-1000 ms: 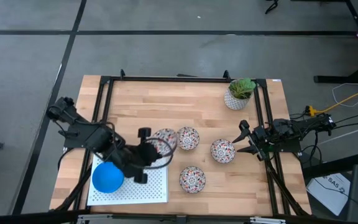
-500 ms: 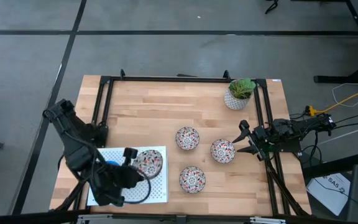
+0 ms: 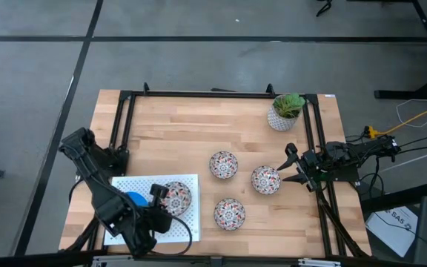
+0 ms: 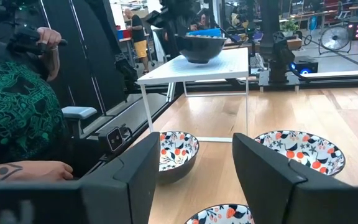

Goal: Pick & Place Mini bowls
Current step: Put the orange patterned bowl on the shelf

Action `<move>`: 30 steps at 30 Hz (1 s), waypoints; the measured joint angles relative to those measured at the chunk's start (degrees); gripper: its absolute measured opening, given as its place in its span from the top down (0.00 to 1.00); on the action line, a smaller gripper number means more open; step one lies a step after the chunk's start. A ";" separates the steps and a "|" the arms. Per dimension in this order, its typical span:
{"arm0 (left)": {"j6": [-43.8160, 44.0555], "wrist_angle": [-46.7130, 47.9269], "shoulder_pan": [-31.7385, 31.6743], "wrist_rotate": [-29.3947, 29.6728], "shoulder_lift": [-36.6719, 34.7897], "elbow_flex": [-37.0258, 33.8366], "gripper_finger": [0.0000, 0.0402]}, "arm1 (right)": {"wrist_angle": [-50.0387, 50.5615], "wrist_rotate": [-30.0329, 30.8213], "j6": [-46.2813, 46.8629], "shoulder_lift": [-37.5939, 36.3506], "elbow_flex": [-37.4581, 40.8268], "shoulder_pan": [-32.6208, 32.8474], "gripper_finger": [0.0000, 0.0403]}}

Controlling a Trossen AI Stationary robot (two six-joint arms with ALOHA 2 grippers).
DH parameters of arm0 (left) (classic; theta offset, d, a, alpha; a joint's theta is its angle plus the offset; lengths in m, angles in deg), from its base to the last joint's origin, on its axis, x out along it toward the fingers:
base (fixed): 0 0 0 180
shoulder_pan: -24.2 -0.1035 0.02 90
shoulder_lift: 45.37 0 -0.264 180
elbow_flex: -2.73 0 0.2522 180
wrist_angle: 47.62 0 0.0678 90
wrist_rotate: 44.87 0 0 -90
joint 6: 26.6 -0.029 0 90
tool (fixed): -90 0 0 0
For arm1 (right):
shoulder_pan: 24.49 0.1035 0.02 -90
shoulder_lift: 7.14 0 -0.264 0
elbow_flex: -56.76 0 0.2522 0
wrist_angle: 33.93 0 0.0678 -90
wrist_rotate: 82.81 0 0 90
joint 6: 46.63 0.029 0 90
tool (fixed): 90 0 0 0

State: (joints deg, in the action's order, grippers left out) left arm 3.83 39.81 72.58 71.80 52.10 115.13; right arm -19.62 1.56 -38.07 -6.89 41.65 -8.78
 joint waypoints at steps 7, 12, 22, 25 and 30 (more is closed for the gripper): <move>5.63 0.00 1.24 0.47 0.88 -0.01 0.96 | 0.02 0.00 0.00 0.00 0.00 -0.01 0.50; 6.81 -0.07 1.20 1.27 2.47 0.01 0.96 | 0.02 0.00 0.00 0.02 0.00 0.00 0.50; 8.02 -1.57 1.02 0.77 2.82 0.01 0.88 | 0.02 0.00 0.00 0.00 0.00 0.00 0.50; 8.05 -1.92 1.02 1.28 2.75 0.01 0.85 | -0.01 0.00 0.00 0.00 0.00 0.01 0.50; 9.06 -1.86 1.02 1.43 1.92 0.01 0.80 | -0.01 0.00 0.00 0.02 0.00 0.00 0.50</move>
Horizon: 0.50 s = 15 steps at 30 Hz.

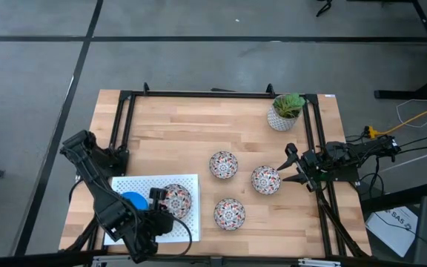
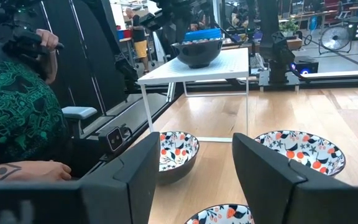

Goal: Pick & Place Mini bowls
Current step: Put the orange patterned bowl on the shelf, then stack the orange patterned bowl on the orange patterned bowl on the shelf

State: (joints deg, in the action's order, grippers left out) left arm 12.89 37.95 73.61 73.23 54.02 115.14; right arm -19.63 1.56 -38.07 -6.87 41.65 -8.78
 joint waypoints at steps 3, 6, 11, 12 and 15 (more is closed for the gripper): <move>-0.41 0.08 0.00 -0.25 -0.86 -0.01 0.77 | 0.02 0.00 0.00 -0.01 0.00 0.01 0.50; -2.79 -0.04 0.00 -0.14 -2.14 0.00 0.76 | 0.01 0.00 0.00 -0.02 0.00 0.01 0.50; -8.06 -0.92 0.00 4.43 -5.91 -0.01 0.77 | 0.02 0.00 0.00 0.00 0.00 0.00 0.50; -9.35 -1.47 0.00 5.56 -6.92 0.00 0.77 | 0.01 0.00 0.00 -0.01 0.00 0.01 0.50; -14.30 -2.85 0.00 8.93 -10.52 0.00 0.79 | 0.00 0.00 0.00 0.00 0.00 0.02 0.50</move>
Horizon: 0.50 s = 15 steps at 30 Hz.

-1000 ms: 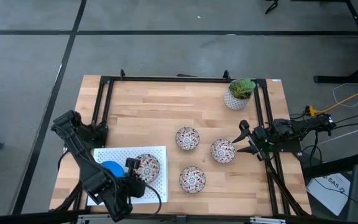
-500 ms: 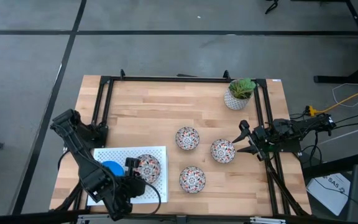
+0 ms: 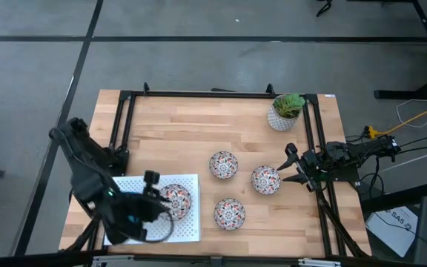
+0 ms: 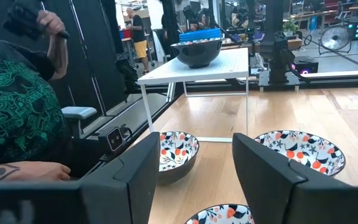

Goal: Pick & Place Mini bowls
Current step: Stack the orange patterned bowl on the orange patterned bowl on the shelf

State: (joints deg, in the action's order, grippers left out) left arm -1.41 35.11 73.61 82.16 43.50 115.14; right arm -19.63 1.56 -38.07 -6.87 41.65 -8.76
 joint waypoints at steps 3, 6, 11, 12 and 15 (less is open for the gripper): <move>-5.65 -1.43 0.00 4.79 -3.81 0.00 0.80 | 0.00 0.00 0.00 -0.01 0.00 -0.01 0.50; -10.55 -1.47 0.00 9.08 -7.63 0.00 0.81 | 0.00 0.00 0.00 0.00 0.00 0.00 0.50; -15.06 -1.62 -0.95 13.15 -14.31 -0.28 0.84 | 0.02 0.00 0.00 -0.01 0.00 0.00 0.50; -15.38 -1.98 -1.35 13.36 -15.86 -0.89 0.84 | 0.02 0.00 0.00 -0.01 0.00 -0.01 0.50; -18.06 -7.73 -3.23 14.41 -20.39 -5.62 0.86 | 0.00 0.00 0.00 -0.02 0.00 -0.02 0.50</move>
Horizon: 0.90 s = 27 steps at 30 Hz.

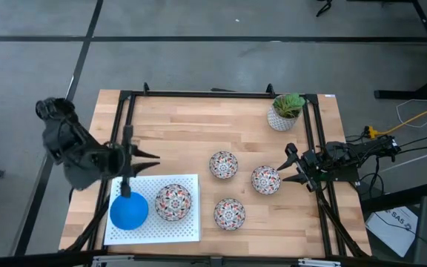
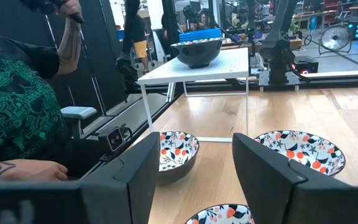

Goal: Pick & Place Mini bowls
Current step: Stack the orange patterned bowl on the orange patterned bowl on the shelf

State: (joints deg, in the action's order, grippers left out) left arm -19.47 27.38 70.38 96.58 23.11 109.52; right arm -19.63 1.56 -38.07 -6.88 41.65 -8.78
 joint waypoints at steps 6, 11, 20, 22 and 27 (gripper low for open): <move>-12.23 -16.31 -7.57 -8.81 -9.59 -16.77 0.91 | 0.02 0.00 0.00 0.02 0.00 0.00 0.50; -14.72 -27.05 -14.90 -12.53 -22.09 -29.77 0.93 | 0.00 0.00 0.00 0.00 0.00 0.02 0.50; -17.82 -49.99 -26.46 -18.21 -45.81 -52.56 0.93 | 0.02 0.00 0.00 0.00 0.00 0.00 0.50; -17.23 -52.72 -28.45 -19.65 -50.11 -57.63 0.93 | 0.02 0.00 0.00 0.01 0.00 0.01 0.50; -15.55 -61.23 -32.23 -21.47 -58.11 -68.80 0.93 | 0.02 0.00 0.00 0.00 0.00 0.00 0.50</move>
State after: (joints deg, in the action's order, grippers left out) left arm -35.02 -33.86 38.15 75.10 -34.99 40.72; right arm -19.61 1.56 -38.07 -6.89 41.65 -8.78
